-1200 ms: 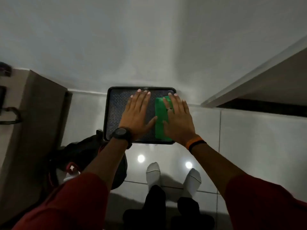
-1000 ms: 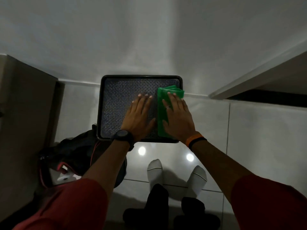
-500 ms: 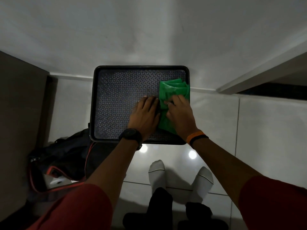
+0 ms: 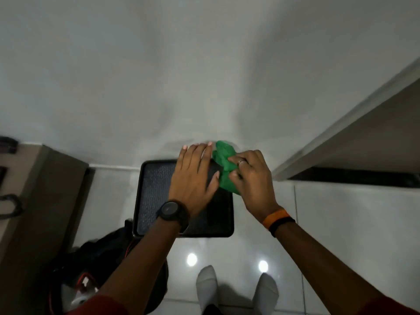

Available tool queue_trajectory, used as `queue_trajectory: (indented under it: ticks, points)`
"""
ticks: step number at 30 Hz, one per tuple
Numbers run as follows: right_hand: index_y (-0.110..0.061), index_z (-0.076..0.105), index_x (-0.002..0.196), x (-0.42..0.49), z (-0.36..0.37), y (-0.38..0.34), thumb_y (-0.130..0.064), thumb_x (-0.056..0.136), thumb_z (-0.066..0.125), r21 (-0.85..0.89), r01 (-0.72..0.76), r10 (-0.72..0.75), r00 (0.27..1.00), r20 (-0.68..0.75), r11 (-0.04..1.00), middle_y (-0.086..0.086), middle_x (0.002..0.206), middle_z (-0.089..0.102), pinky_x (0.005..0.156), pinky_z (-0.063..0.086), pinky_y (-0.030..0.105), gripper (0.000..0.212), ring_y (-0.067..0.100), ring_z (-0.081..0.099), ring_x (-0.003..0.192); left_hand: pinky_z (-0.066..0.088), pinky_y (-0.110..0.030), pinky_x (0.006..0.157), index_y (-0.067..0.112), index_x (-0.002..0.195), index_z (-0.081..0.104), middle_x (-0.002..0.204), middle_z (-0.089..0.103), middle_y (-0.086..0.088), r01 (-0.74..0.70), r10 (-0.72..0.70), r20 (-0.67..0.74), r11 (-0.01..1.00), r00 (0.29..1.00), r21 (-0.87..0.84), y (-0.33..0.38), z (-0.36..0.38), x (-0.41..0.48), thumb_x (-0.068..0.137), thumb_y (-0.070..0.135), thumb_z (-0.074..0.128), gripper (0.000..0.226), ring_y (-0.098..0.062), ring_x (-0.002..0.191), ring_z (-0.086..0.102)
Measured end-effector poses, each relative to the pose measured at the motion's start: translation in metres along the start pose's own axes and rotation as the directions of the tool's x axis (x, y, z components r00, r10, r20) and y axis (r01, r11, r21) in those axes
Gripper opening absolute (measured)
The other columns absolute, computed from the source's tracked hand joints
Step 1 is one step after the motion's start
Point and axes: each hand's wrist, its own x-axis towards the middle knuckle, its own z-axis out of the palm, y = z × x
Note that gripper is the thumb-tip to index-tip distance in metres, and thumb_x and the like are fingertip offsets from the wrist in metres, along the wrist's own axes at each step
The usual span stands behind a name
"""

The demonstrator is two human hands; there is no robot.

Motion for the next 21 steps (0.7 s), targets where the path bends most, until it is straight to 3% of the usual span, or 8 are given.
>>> queue_trajectory:
  ticks: [5, 8, 11, 14, 17, 21]
  points:
    - [0.001, 0.073, 0.106, 0.035, -0.140, -0.052, 0.002, 0.080, 0.078, 0.019, 0.024, -0.019, 0.976, -0.217, 1.000, 0.012, 0.107, 0.069, 0.082, 0.053, 0.023, 0.027, 0.018, 0.056, 0.103, 0.014, -0.042, 0.130, 0.007, 0.155, 0.034, 0.145, 0.048, -0.011, -0.092, 0.089, -0.211, 0.996, 0.973, -0.005, 0.054, -0.118, 0.068, 0.100, 0.045, 0.045, 0.068, -0.029, 0.134, 0.044]
    - [0.003, 0.074, 0.105, 0.049, -0.231, -0.087, 0.005, 0.075, 0.083, 0.007, 0.121, -0.110, 0.924, -0.367, 0.993, 0.014, 0.103, 0.069, 0.080, 0.052, 0.025, 0.032, 0.015, 0.054, 0.099, 0.017, -0.041, 0.129, 0.008, 0.155, 0.035, 0.143, 0.048, -0.009, -0.142, 0.143, -0.338, 0.990, 0.930, 0.027, 0.089, -0.197, 0.105, 0.099, 0.047, 0.045, 0.069, -0.028, 0.131, 0.046]
    - [0.005, 0.075, 0.105, 0.068, -0.321, -0.122, 0.007, 0.076, 0.084, -0.086, 0.228, -0.237, 0.798, -0.554, 0.970, 0.012, 0.102, 0.068, 0.083, 0.046, 0.016, 0.031, 0.021, 0.057, 0.096, 0.016, -0.040, 0.128, 0.008, 0.155, 0.033, 0.141, 0.048, -0.009, -0.199, 0.203, -0.474, 0.978, 0.857, 0.059, 0.128, -0.286, 0.149, 0.100, 0.051, 0.040, 0.070, -0.027, 0.130, 0.046]
    - [0.002, 0.076, 0.107, 0.093, -0.410, -0.163, -0.003, 0.085, 0.072, -0.155, 0.331, -0.342, 0.641, -0.687, 0.931, 0.005, 0.105, 0.063, 0.088, 0.046, 0.017, 0.023, 0.018, 0.056, 0.097, 0.020, -0.042, 0.126, 0.008, 0.154, 0.033, 0.141, 0.047, -0.010, -0.247, 0.254, -0.600, 0.964, 0.759, 0.096, 0.167, -0.379, 0.198, 0.100, 0.052, 0.035, 0.070, -0.027, 0.131, 0.045]
    - [-0.003, 0.076, 0.106, 0.116, -0.492, -0.207, -0.005, 0.093, 0.063, -0.259, 0.350, -0.413, 0.494, -0.765, 0.900, 0.008, 0.100, 0.066, 0.091, 0.043, 0.009, 0.019, 0.013, 0.055, 0.097, 0.023, -0.043, 0.125, 0.007, 0.155, 0.033, 0.140, 0.048, -0.012, -0.288, 0.303, -0.699, 0.947, 0.648, 0.143, 0.204, -0.468, 0.246, 0.100, 0.051, 0.036, 0.070, -0.028, 0.131, 0.045]
    - [-0.001, 0.077, 0.106, 0.140, -0.578, -0.258, 0.002, 0.088, 0.071, -0.354, 0.358, -0.465, 0.301, -0.833, 0.864, 0.013, 0.097, 0.069, 0.088, 0.045, 0.014, 0.019, 0.023, 0.060, 0.093, 0.025, -0.045, 0.125, 0.006, 0.155, 0.033, 0.139, 0.052, -0.015, -0.294, 0.334, -0.781, 0.934, 0.528, 0.202, 0.244, -0.563, 0.291, 0.102, 0.050, 0.032, 0.069, -0.032, 0.130, 0.047]
